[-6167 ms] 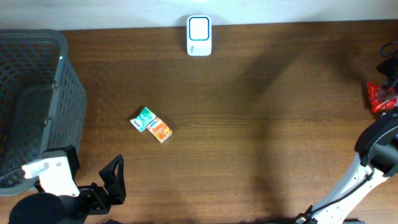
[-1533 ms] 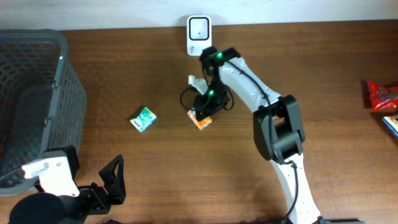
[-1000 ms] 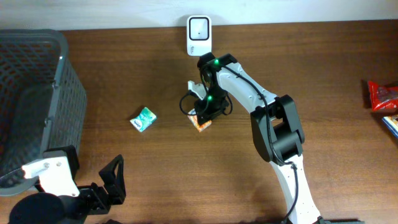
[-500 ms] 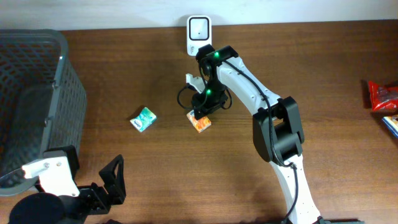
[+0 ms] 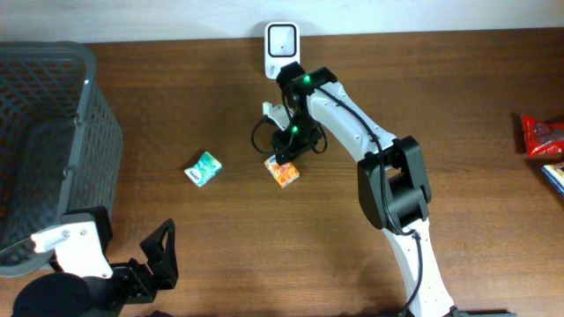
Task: Scan the item barcode
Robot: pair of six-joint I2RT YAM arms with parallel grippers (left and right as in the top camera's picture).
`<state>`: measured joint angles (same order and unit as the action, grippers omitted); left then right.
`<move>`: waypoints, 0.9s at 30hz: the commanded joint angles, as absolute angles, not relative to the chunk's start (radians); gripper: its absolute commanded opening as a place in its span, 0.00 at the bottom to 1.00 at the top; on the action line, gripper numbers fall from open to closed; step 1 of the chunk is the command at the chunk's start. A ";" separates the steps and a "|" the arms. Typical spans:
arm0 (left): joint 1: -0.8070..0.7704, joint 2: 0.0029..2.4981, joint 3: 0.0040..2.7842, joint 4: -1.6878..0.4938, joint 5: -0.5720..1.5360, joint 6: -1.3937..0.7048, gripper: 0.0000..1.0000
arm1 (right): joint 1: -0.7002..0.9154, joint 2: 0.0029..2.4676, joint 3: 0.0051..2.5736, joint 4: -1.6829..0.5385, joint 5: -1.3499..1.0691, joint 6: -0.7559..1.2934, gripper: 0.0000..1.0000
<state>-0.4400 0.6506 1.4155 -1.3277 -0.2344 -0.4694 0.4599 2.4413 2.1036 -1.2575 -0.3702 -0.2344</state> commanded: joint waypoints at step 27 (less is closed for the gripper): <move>-0.436 0.651 1.412 -1.326 -0.228 -0.478 0.99 | 0.463 2.441 2.399 -0.942 0.489 -0.191 0.04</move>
<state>-0.4400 0.6506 1.4155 -1.3277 -0.2344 -0.4690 0.4610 2.4420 2.3760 -1.0412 0.1585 -0.1566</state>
